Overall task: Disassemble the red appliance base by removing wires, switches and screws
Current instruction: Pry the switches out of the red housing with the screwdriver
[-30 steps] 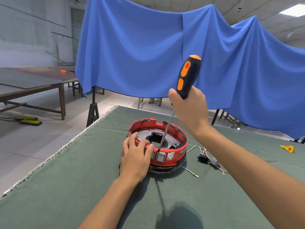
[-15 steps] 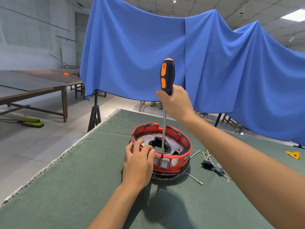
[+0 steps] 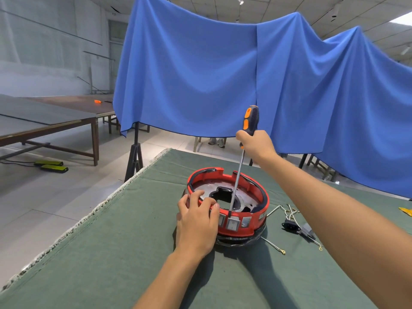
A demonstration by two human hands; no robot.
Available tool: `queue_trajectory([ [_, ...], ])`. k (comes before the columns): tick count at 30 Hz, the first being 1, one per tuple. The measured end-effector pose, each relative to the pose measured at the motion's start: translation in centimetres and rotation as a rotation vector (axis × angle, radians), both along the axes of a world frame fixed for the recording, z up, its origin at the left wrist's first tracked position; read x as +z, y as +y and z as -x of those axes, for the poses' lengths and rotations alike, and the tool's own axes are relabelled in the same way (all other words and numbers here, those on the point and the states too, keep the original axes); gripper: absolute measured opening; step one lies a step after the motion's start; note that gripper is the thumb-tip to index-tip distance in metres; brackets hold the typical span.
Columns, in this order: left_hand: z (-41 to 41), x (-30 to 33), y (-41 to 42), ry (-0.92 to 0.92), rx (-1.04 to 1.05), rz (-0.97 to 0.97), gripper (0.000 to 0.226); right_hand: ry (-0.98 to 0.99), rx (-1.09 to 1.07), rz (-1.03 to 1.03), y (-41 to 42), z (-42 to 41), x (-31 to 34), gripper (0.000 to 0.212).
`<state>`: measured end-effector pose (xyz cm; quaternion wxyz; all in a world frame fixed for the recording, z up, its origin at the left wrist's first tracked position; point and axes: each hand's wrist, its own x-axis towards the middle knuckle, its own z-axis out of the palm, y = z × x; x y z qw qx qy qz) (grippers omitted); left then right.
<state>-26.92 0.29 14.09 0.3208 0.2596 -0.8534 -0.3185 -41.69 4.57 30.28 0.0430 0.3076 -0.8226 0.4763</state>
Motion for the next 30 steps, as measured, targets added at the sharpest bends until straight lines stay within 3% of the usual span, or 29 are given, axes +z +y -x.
queue_trajectory([
  [7, 0.1, 0.1, 0.1, -0.004, 0.019, 0.008, 0.029, 0.172, 0.054, 0.288, 3.0, -2.1, -0.1, 0.034],
  [11, 0.0, 0.2, 0.2, -0.011, 0.015, 0.002, 0.031, 0.319, 0.115, 0.31, 3.9, -4.6, -0.1, 0.035],
  [22, -0.1, -0.1, 0.1, 0.015, 0.014, 0.016, 0.028, 0.48, 0.348, 0.179, 3.3, -6.9, -1.1, 0.039],
  [30, 0.1, -0.2, -0.1, 0.026, -0.005, 0.007, 0.026, 0.571, 0.389, 0.009, 1.4, -7.6, -0.7, 0.043],
])
